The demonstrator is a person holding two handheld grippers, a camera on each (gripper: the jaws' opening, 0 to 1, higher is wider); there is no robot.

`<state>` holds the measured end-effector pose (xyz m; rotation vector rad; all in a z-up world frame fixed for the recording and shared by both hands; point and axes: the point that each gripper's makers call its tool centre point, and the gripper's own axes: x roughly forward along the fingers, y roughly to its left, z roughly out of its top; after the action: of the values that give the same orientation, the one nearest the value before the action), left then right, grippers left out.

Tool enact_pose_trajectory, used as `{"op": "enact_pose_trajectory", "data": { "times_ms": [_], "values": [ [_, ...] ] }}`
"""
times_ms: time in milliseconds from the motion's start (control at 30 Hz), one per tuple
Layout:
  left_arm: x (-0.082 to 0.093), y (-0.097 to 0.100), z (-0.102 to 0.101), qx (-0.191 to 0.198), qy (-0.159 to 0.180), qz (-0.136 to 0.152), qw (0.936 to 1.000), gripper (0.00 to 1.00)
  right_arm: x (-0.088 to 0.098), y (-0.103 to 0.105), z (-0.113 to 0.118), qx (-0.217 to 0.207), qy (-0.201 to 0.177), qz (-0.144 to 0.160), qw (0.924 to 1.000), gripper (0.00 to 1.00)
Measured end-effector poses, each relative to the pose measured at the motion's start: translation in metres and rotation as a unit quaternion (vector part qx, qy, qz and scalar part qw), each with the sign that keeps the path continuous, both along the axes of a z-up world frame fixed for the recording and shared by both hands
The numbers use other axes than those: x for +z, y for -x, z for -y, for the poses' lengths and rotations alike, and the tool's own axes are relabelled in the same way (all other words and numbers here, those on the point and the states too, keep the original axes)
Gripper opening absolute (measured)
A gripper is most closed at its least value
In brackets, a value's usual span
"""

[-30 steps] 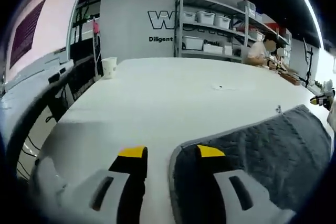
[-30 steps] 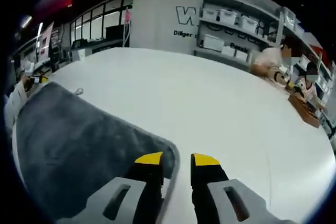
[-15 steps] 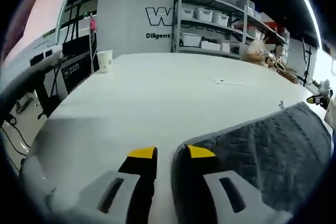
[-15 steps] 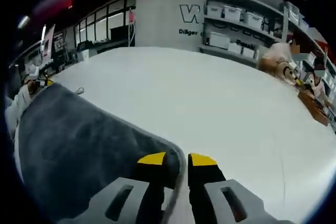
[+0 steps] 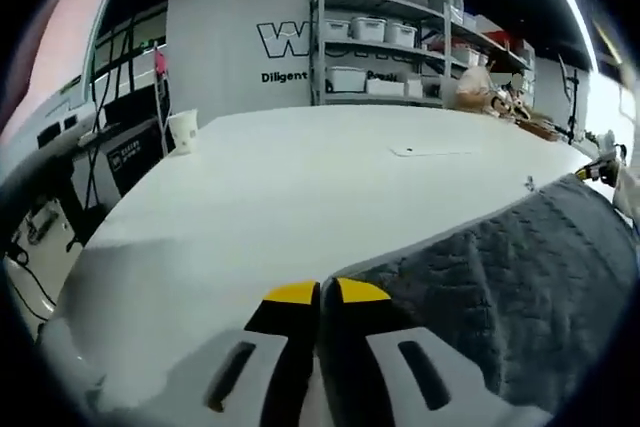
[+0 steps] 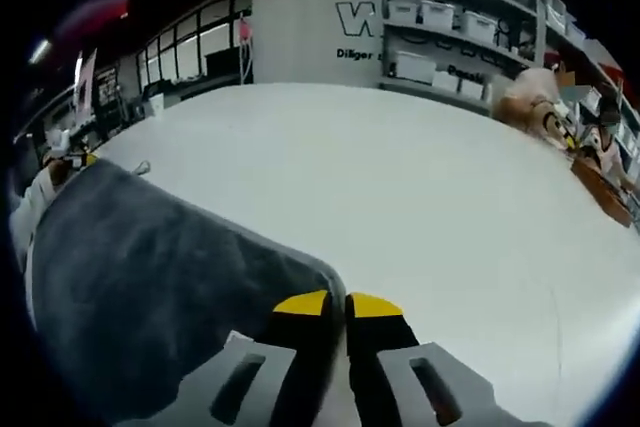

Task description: Open the folded towel by lifting each exposed corner and separating the folded layers until the towel lies flat within the target outline without major curled edges

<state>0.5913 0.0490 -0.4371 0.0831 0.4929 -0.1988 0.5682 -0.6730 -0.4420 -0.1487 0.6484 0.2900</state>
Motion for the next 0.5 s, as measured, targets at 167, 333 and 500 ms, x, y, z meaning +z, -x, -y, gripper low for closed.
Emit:
{"op": "enact_pose_trajectory", "data": {
  "times_ms": [167,333,500],
  "values": [
    [0.0004,0.0004,0.0014,-0.006,-0.017,0.006,0.9998,0.03,-0.0002,-0.0009,0.0003,0.009,0.029,0.006,0.9995,0.00],
    [0.0018,-0.0017,0.0020,-0.010,-0.052,0.027,0.9982,0.03,0.0008,-0.0017,0.0029,0.027,0.082,0.022,0.9960,0.00],
    [0.0031,-0.0028,0.0017,-0.014,-0.077,0.041,0.9961,0.03,0.0015,-0.0021,0.0031,0.043,0.133,0.042,0.9893,0.00]
  ]
}}
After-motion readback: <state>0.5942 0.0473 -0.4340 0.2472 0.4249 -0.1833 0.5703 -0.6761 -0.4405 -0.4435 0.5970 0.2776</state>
